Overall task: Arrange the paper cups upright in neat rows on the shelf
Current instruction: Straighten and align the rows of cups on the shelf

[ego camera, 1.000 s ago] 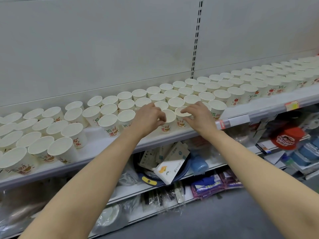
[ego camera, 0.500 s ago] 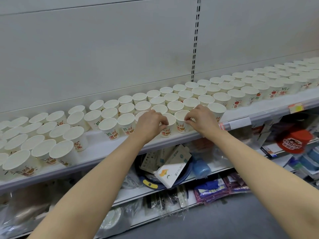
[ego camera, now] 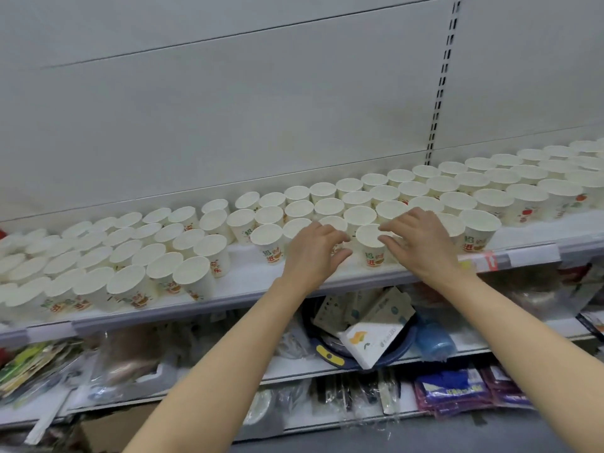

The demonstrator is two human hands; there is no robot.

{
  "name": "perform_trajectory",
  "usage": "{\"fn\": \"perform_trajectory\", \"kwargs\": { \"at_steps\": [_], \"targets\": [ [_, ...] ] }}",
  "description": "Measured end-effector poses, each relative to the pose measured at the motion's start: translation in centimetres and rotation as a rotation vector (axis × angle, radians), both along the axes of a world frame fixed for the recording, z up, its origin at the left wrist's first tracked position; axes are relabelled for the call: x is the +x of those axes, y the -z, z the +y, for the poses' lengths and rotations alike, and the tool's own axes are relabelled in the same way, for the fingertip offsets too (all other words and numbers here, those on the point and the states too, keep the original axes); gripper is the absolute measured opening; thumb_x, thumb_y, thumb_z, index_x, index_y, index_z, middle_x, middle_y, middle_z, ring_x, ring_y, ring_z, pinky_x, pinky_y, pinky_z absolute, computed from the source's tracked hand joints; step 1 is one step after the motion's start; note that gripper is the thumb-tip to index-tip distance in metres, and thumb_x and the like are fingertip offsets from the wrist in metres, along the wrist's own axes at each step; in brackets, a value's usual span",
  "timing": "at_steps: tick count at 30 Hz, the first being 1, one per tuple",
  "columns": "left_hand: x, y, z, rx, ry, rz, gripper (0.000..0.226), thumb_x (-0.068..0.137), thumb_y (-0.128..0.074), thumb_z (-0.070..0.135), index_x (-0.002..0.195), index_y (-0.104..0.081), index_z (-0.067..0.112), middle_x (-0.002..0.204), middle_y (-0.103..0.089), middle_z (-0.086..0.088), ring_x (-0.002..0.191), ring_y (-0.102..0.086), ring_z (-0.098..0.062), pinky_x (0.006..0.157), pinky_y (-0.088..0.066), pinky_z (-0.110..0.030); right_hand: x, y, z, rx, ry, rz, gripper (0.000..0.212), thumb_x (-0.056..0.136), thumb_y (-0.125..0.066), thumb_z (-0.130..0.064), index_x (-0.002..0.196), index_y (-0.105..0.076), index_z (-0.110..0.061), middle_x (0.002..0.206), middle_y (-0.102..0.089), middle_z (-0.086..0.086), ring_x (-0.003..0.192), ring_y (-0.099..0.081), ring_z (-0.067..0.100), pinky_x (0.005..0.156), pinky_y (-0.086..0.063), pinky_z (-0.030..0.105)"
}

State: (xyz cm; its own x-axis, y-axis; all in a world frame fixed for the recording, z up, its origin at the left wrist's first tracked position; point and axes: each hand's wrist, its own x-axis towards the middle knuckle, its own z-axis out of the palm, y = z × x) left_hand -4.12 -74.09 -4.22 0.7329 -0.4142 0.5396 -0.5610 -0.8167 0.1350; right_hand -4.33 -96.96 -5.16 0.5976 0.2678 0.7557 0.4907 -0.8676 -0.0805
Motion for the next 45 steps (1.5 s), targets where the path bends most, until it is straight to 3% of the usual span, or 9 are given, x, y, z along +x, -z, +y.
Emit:
{"fn": "perform_trajectory", "kwargs": {
  "at_steps": [4,10,14,21,25,29,34,39,45],
  "targets": [
    [-2.1,1.5,6.4,-0.109,-0.213,0.036,0.016,0.085,-0.071,0.035,0.098,-0.074,0.026,0.091,-0.070,0.008,0.087,-0.058,-0.020,0.065,-0.041,-0.028,-0.7,1.0,4.6,0.028,-0.092,-0.031,0.017,0.085,-0.064,-0.030,0.088,-0.073,-0.016,0.081,-0.069,-0.001,0.079,-0.057,0.026,0.070,-0.039,0.034],
    [-5.4,2.5,16.2,-0.259,-0.620,0.068,0.024,0.087,-0.070,0.032,0.110,-0.070,0.025,0.110,-0.066,0.004,0.102,-0.053,-0.019,0.080,-0.043,-0.031,-1.5,3.1,10.8,0.039,-0.173,0.068,0.020,0.089,-0.059,-0.032,0.088,-0.072,-0.017,0.081,-0.068,-0.002,0.081,-0.056,0.025,0.071,-0.038,0.033],
    [-5.7,2.7,21.2,-0.193,-0.674,0.173,0.038,0.078,-0.078,0.030,0.114,-0.066,0.025,0.118,-0.056,0.000,0.110,-0.049,-0.025,0.083,-0.048,-0.038,-2.2,4.0,14.5,0.075,-0.191,0.150,0.014,0.084,-0.065,-0.028,0.085,-0.072,-0.016,0.082,-0.069,-0.001,0.079,-0.059,0.027,0.069,-0.043,0.035],
    [-4.5,1.4,23.3,-0.060,-0.591,0.281,0.018,0.078,-0.078,0.038,0.093,-0.075,0.028,0.110,-0.066,0.005,0.107,-0.047,-0.023,0.084,-0.044,-0.038,-2.3,3.7,19.1,0.163,-0.241,0.289,0.012,0.082,-0.073,-0.023,0.091,-0.073,-0.016,0.089,-0.071,-0.002,0.086,-0.059,0.024,0.074,-0.049,0.039],
    [-4.2,0.0,20.6,-0.207,-0.364,0.376,0.012,0.077,-0.078,0.039,0.086,-0.074,0.031,0.098,-0.069,0.009,0.097,-0.050,-0.017,0.079,-0.042,-0.036,-2.4,2.9,20.1,0.369,-0.299,0.581,0.048,0.076,-0.077,-0.036,0.120,-0.062,-0.026,0.115,-0.063,-0.009,0.105,-0.054,0.009,0.089,-0.046,0.030],
    [-3.2,-1.5,16.5,-0.298,-0.122,0.483,0.006,0.079,-0.078,0.035,0.077,-0.074,0.031,0.080,-0.065,0.015,0.080,-0.054,-0.002,0.072,-0.043,-0.028,-2.4,2.4,20.0,0.438,-0.343,0.631,0.074,0.067,-0.082,-0.040,0.133,-0.049,-0.031,0.128,-0.053,-0.012,0.109,-0.050,0.002,0.090,-0.044,0.023],
    [-1.0,-1.9,12.3,-0.318,-0.001,0.544,0.008,0.078,-0.079,0.035,0.076,-0.075,0.029,0.079,-0.067,0.011,0.078,-0.056,-0.004,0.072,-0.044,-0.029,-2.4,2.0,17.7,0.603,-0.253,0.520,0.047,0.069,-0.082,-0.032,0.111,-0.062,-0.025,0.120,-0.055,-0.010,0.108,-0.053,0.005,0.087,-0.045,0.023],
    [0.4,-2.2,8.5,-0.280,0.128,0.539,0.008,0.077,-0.079,0.038,0.076,-0.075,0.032,0.077,-0.066,0.012,0.078,-0.056,-0.004,0.071,-0.045,-0.028,-2.4,2.0,13.7,0.642,-0.218,0.485,0.022,0.075,-0.080,-0.027,0.094,-0.071,-0.019,0.105,-0.066,-0.008,0.104,-0.057,0.004,0.084,-0.049,0.032],
    [2.0,-2.0,6.2,-0.234,0.202,0.454,0.017,0.074,-0.083,0.035,0.088,-0.077,0.030,0.105,-0.069,0.010,0.101,-0.058,-0.009,0.088,-0.041,-0.025,-2.1,1.6,8.7,0.694,-0.145,0.490,0.011,0.074,-0.080,-0.018,0.082,-0.073,-0.014,0.099,-0.069,-0.004,0.100,-0.061,0.007,0.084,-0.050,0.035]
  ]
}}
